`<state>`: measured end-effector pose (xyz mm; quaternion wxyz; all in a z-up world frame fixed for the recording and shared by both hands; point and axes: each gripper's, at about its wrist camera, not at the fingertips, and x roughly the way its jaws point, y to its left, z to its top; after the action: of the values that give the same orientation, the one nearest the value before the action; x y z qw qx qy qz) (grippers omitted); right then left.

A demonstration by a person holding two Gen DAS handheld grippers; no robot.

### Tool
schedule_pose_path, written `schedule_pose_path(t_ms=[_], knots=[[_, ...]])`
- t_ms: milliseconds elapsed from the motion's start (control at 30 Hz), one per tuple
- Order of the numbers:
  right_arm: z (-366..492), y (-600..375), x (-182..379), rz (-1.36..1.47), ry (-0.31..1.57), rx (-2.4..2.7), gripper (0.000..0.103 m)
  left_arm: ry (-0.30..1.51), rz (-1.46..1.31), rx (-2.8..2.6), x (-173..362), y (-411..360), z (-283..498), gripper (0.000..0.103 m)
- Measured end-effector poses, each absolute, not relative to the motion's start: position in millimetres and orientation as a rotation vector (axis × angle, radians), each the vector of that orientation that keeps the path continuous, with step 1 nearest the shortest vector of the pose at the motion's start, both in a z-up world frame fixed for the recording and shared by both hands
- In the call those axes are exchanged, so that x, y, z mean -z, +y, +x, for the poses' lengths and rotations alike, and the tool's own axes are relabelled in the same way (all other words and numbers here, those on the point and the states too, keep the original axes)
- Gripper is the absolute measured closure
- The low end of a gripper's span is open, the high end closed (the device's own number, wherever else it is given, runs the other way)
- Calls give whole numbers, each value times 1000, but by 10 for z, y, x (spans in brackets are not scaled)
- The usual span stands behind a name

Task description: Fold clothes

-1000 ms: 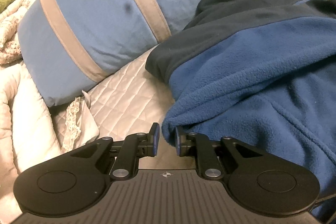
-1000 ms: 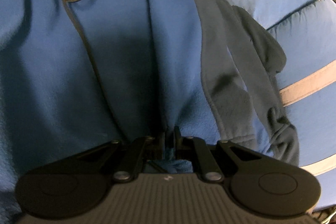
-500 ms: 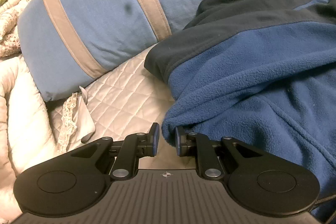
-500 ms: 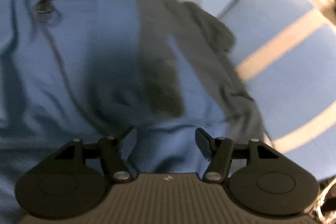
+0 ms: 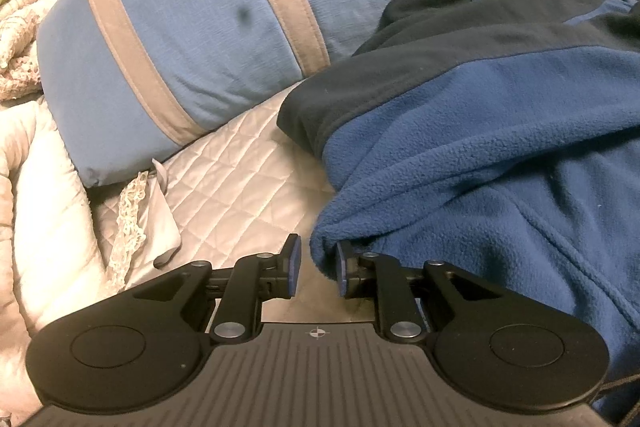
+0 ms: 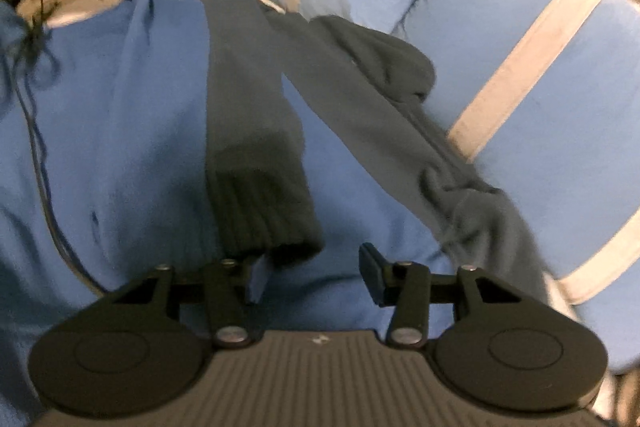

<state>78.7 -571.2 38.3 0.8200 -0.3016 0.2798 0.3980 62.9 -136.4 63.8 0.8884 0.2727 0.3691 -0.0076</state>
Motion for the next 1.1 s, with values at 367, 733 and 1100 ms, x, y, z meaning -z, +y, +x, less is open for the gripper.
schedule_pose_path(t_ms=[367,733,1100], knots=[[976,-5815,-486,-541,676,-892,98,767,572,39,-654,-1340,615,82],[972,-5905,-725,-691,665,-708,57,769,615,40,-652,-1405,592,81],[159,-5637,-666,-992,442,-899,29,773,613,43,-654,-1409,578,81]])
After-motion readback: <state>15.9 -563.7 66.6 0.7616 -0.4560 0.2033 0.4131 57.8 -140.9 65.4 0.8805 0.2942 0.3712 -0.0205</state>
